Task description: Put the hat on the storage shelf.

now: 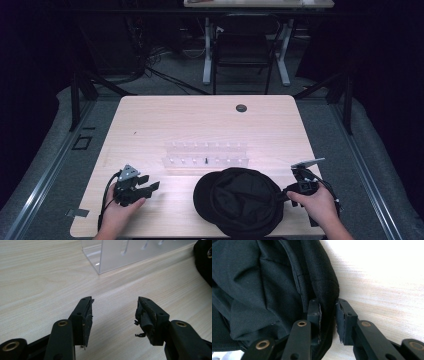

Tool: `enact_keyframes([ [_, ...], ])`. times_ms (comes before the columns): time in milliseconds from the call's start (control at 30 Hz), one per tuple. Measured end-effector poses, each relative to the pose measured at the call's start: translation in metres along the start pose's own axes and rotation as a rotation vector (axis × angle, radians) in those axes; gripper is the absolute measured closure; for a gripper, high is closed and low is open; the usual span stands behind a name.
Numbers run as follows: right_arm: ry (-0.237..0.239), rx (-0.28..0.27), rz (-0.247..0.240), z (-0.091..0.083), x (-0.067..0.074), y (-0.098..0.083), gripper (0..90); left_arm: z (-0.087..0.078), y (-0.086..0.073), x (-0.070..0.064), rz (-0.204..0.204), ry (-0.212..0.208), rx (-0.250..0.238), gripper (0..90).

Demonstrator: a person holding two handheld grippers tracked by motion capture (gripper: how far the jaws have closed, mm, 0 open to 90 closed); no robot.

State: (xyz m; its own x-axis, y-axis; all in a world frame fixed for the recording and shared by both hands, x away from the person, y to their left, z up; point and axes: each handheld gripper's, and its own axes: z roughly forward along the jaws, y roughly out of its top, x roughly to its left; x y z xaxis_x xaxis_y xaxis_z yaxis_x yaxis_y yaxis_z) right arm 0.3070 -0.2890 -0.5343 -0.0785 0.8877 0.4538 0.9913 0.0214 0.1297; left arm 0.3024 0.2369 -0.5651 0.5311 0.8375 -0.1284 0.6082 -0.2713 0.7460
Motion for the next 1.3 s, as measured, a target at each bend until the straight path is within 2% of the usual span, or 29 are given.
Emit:
enact_keyframes([
  [100, -0.007, 0.016, 0.009, 0.002, 0.001, 0.002, 74.1, 0.001, 0.000, 0.000, 0.001, 0.000, -0.005, 47.0],
  [200, -0.017, 0.050, -0.009, 0.003, 0.000, 0.004, 73.9, 0.001, 0.000, 0.000, 0.001, -0.001, -0.005, 47.0],
  [233, -0.012, 0.042, 0.007, 0.005, 0.000, 0.005, 73.7, 0.001, 0.000, 0.000, 0.002, 0.000, -0.005, 47.0],
  [267, -0.016, 0.059, -0.005, 0.005, -0.001, 0.006, 73.8, 0.001, 0.000, 0.000, 0.002, 0.000, -0.005, 47.0],
  [300, -0.014, 0.045, 0.013, 0.007, 0.000, 0.006, 73.8, 0.001, 0.000, 0.000, 0.002, 0.000, -0.005, 47.0],
  [367, -0.012, 0.066, -0.002, 0.007, -0.001, 0.007, 73.3, 0.001, 0.000, 0.000, 0.003, -0.001, -0.005, 47.0],
  [567, -0.003, 0.087, -0.014, 0.008, -0.002, 0.010, 73.5, 0.002, 0.000, -0.001, 0.003, 0.001, -0.007, 47.1],
  [600, 0.008, 0.071, -0.001, 0.009, -0.002, 0.009, 76.5, 0.002, 0.000, -0.001, 0.004, -0.001, -0.003, 47.0],
  [667, 0.016, 0.096, -0.007, 0.008, -0.002, 0.011, 81.6, 0.002, 0.000, -0.001, 0.003, -0.001, -0.002, 47.0],
  [733, 0.033, 0.098, -0.005, 0.009, -0.002, 0.011, 85.0, 0.002, 0.000, -0.001, 0.002, -0.002, -0.001, 47.0],
  [833, 0.027, 0.120, -0.016, 0.008, -0.002, 0.012, 86.5, 0.002, 0.000, -0.001, 0.003, -0.001, -0.001, 47.0],
  [1067, 0.059, 0.102, 0.015, 0.007, -0.003, 0.012, 87.6, 0.002, 0.000, -0.001, 0.003, -0.001, 0.000, 47.0],
  [1133, 0.072, 0.115, 0.010, 0.005, -0.004, 0.012, 87.7, 0.002, 0.000, -0.001, 0.004, -0.001, -0.001, 47.0],
  [1267, 0.094, 0.101, 0.042, 0.001, -0.005, 0.012, 87.8, 0.002, 0.000, -0.001, 0.002, -0.003, 0.000, 47.0],
  [1300, 0.122, 0.109, 0.036, -0.002, -0.007, 0.012, 87.8, 0.002, 0.000, -0.001, 0.004, -0.002, 0.001, 47.0],
])
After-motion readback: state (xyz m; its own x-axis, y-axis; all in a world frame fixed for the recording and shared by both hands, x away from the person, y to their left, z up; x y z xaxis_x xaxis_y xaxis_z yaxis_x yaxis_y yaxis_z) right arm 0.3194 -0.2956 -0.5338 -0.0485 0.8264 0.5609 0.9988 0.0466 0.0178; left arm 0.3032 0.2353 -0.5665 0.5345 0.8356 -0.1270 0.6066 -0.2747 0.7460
